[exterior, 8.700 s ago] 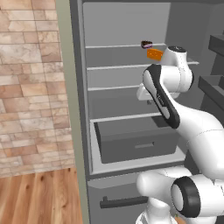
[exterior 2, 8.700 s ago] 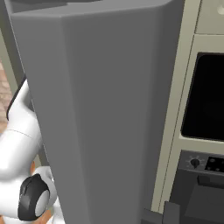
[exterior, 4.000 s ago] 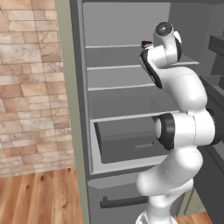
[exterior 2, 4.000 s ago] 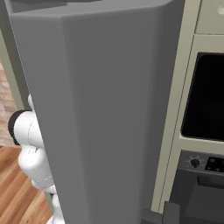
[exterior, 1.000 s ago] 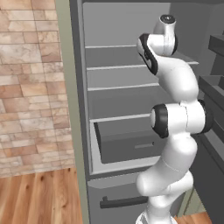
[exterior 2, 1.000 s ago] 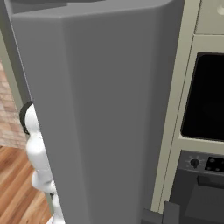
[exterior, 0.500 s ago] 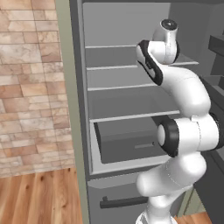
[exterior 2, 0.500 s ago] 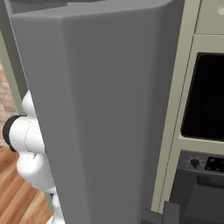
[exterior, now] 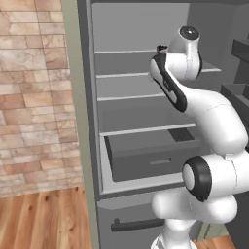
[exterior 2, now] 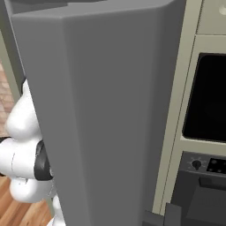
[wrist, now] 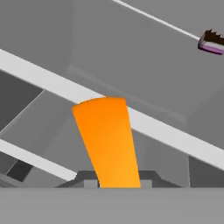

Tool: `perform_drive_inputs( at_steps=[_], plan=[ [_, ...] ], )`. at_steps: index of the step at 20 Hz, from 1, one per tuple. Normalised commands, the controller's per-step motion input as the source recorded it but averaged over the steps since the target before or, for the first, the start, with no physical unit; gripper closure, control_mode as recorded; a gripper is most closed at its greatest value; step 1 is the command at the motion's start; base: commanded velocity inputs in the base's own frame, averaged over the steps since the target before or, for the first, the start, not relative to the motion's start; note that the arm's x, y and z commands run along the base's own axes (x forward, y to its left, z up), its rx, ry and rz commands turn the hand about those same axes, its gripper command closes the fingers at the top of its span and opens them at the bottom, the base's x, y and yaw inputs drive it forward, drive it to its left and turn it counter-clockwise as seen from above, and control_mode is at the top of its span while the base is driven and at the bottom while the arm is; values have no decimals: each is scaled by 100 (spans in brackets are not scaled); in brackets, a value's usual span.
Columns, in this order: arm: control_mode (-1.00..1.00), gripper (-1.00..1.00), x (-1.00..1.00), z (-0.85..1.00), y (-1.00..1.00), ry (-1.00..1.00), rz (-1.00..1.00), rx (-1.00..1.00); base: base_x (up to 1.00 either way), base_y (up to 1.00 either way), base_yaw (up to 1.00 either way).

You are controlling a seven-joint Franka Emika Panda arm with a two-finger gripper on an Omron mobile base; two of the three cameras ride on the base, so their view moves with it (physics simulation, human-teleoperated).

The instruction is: Pick the cheese from the fridge and the cheese grater from the cabinet and place them next to the salad bowl.

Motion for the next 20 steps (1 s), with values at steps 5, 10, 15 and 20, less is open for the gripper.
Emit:
perform_drive_inputs(
  at_steps=[5, 10, 15, 20],
  plan=[
    [-100, 100, -62, -10, 23, 0, -4, 9, 0, 0, 0],
    [-100, 100, -60, -14, 21, 0, -10, 6, 0, 0, 0],
    [-100, 100, -63, -14, 21, 1, -13, 8, 0, 0, 0],
    [-100, 100, -57, -10, 11, 3, -16, 20, 0, 0, 0]
  ],
)
